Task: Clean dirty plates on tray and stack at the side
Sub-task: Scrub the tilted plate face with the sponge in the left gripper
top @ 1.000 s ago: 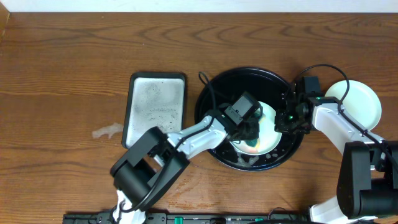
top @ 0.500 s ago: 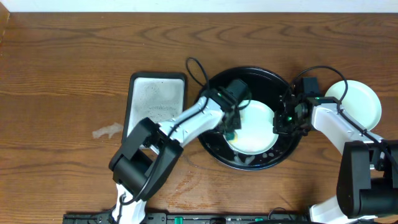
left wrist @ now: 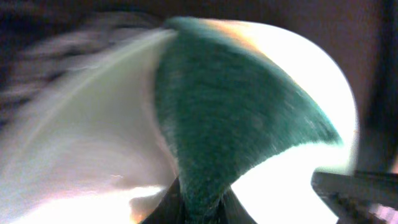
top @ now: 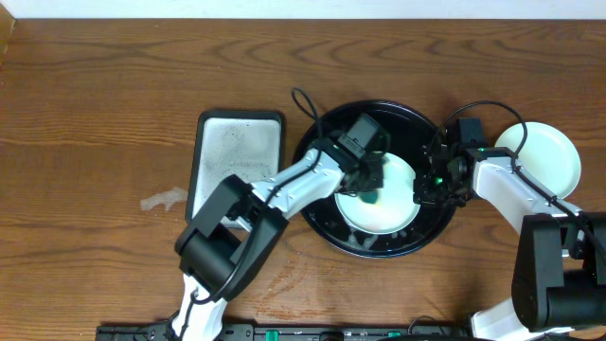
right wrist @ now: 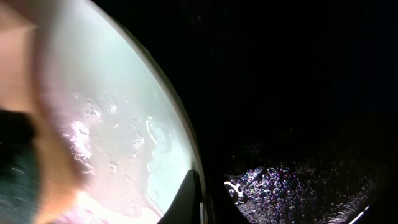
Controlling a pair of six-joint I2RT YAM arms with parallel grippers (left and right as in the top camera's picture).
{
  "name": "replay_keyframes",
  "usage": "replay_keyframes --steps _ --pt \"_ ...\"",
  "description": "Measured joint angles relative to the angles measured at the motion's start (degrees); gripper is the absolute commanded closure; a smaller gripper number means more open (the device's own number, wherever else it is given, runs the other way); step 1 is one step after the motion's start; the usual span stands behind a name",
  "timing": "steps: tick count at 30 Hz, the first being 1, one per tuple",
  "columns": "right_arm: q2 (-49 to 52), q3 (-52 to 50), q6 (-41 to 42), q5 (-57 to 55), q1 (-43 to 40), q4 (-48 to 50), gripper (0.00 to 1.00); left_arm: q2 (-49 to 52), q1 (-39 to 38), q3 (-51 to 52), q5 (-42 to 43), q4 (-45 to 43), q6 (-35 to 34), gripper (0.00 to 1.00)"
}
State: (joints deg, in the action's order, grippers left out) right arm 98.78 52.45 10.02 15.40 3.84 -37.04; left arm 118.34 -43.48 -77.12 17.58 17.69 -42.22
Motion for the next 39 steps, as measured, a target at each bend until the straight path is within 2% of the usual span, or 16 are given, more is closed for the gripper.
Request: replay_keyframes --steps 8,11,15,19,26,29,32,35,39 --pt "0.0 0.0 0.0 -0.15 0.0 0.09 0.99 0.57 -4.98 0.0 1.4 -1.86 -1.09 0.92" --pt "0.0 0.0 0.0 -0.15 0.0 0.11 0.99 0.55 -5.07 -0.46 1.68 0.81 -1.01 0.92" --pt "0.0 0.0 0.0 -0.15 0.0 0.11 0.99 0.11 -5.25 -1.86 -0.48 9.01 0.02 0.92" --pt "0.0 0.0 0.0 -0.15 0.0 0.11 0.99 -0.9 -5.88 -2.51 -7.93 16.79 0.28 0.93" --pt "0.09 -0.02 -0.02 1.18 0.17 -0.22 0.99 -0.52 -5.49 -5.01 -26.69 26.88 0.11 0.93" --pt "0.33 -0.07 0.0 2.47 0.66 -0.13 0.99 0.11 -5.49 -5.49 -31.36 26.8 0.24 0.92" --pt "0.48 -0.07 0.0 2.89 0.63 0.02 0.99 0.22 -5.46 -5.29 -31.95 24.39 0.39 0.92" --pt "0.48 -0.07 0.0 2.89 0.63 0.04 0.99 0.22 -5.09 -4.79 -28.39 19.8 0.63 0.92" --pt "0.48 -0.04 -0.02 2.43 0.57 0.42 0.99 0.28 -3.63 -4.04 -17.9 10.54 0.63 0.92"
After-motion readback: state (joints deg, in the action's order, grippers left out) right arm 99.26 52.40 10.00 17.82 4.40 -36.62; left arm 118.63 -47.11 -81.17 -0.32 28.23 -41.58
